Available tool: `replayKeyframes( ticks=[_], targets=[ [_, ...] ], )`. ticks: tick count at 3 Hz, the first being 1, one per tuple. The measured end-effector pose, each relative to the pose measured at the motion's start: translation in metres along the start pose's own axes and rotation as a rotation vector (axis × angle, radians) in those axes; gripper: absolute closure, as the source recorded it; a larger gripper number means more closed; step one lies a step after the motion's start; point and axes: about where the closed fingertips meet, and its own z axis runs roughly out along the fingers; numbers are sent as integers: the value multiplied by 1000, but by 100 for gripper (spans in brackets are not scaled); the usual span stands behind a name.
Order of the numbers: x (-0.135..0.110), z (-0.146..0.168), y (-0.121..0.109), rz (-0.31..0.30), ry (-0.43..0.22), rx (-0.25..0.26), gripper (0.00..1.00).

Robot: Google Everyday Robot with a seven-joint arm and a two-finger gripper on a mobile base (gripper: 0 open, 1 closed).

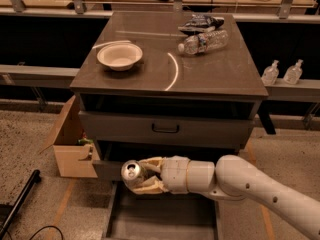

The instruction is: Place 7up can into bottom drawer

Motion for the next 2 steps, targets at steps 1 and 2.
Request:
replayKeyframes(
  ticks=[1, 2],
  targets=[
    [65, 16, 28, -23, 52, -25, 100],
    [128, 35, 49, -36, 74, -25, 100]
  ],
)
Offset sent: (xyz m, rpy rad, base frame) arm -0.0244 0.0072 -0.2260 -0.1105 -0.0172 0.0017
